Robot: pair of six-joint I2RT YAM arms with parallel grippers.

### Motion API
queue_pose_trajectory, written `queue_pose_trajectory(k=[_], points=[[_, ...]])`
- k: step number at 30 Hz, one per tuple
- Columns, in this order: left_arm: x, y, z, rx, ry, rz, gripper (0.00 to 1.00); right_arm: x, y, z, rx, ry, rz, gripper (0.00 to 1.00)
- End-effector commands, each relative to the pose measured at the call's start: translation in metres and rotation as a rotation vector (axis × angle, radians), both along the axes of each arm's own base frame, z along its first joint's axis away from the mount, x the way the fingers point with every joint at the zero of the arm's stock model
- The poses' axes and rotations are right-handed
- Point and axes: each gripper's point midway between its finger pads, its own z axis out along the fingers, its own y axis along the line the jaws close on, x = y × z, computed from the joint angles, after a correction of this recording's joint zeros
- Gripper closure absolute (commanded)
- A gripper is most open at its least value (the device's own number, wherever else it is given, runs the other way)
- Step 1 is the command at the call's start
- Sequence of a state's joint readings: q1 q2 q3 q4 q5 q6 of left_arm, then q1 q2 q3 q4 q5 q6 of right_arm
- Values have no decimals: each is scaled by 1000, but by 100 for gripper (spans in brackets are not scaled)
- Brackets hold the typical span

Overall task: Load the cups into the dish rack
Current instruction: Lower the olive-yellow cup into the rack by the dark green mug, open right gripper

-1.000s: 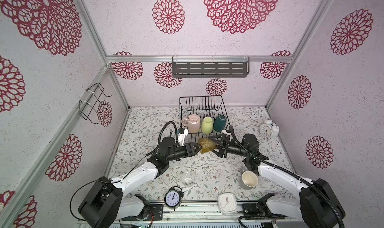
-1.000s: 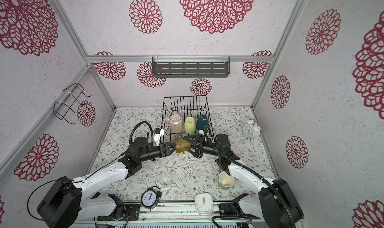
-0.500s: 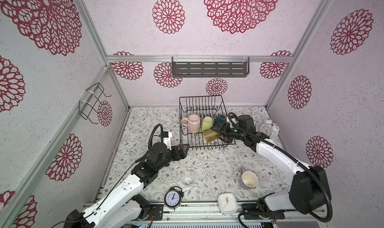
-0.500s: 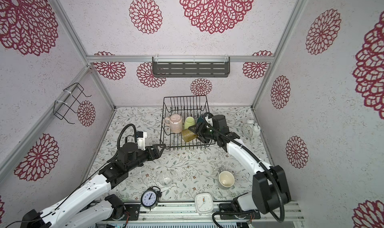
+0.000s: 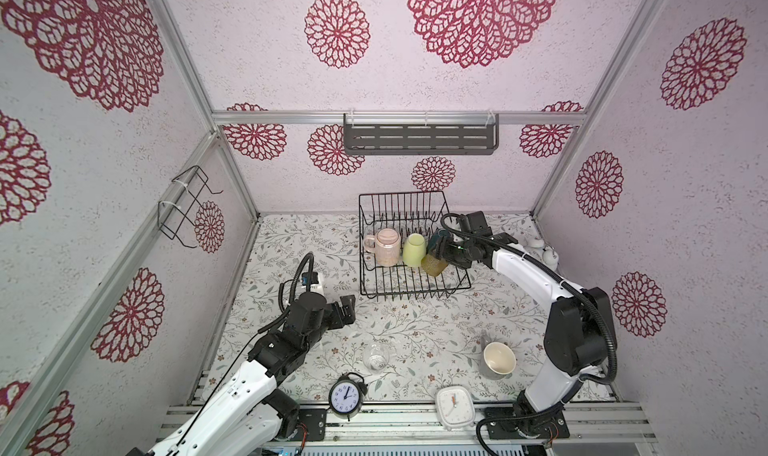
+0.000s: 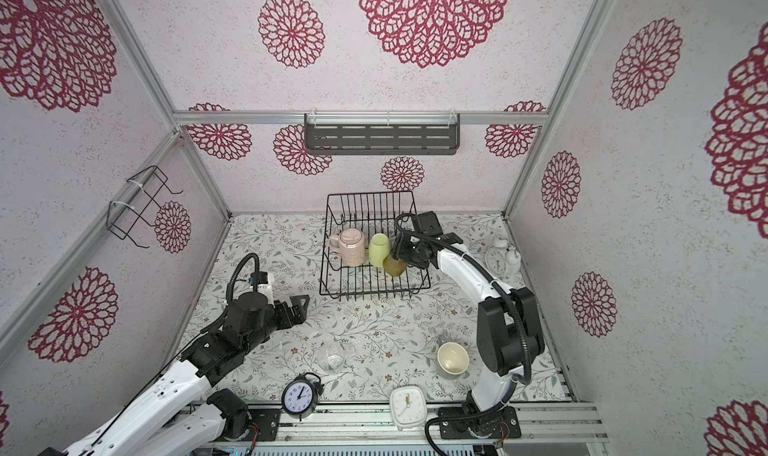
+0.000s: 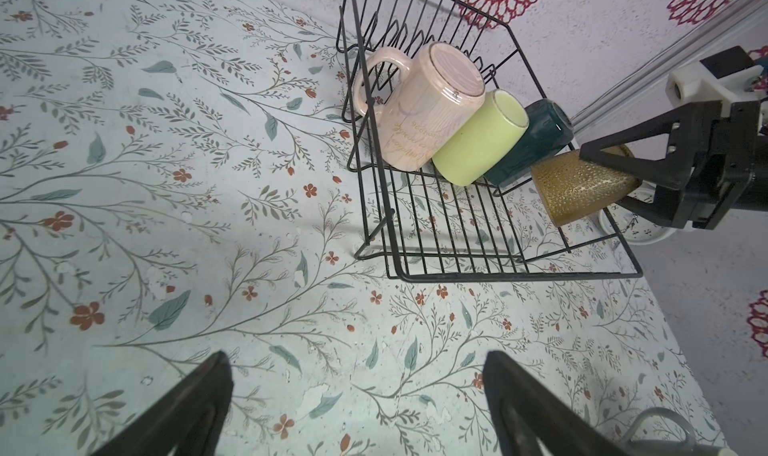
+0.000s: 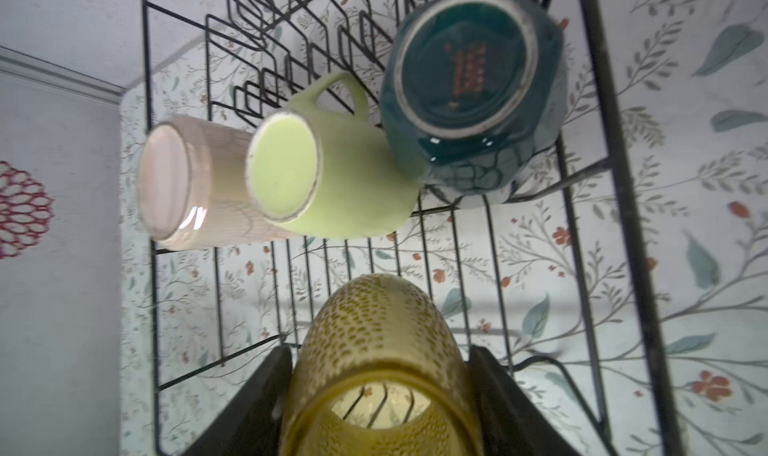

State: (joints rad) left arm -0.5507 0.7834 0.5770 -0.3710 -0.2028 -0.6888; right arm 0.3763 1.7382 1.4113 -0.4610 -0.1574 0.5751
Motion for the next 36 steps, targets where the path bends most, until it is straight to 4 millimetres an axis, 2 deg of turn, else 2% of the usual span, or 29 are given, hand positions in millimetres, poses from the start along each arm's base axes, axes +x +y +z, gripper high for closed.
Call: queue_pose_trajectory(k=[1,6,11,24,34,36], points=[[-2,13,1,56,1,25,3,14,-15,2,-155,-67,-7,41],[-4,16,6,65,0,23,3,21,-28,-13,-326,-79,-15,42],[-6,18,0,50,10,34,3,22,-30,-23,-418,-86,5,42],[-9,18,-5,21,18,43,3,13,-21,-50,-483,-38,60,39],[-11,16,-9,-1,47,46,3,6,-14,-50,-457,-30,87,25],[-12,6,-6,-54,61,19,2,4,-13,-50,-451,-25,96,23]])
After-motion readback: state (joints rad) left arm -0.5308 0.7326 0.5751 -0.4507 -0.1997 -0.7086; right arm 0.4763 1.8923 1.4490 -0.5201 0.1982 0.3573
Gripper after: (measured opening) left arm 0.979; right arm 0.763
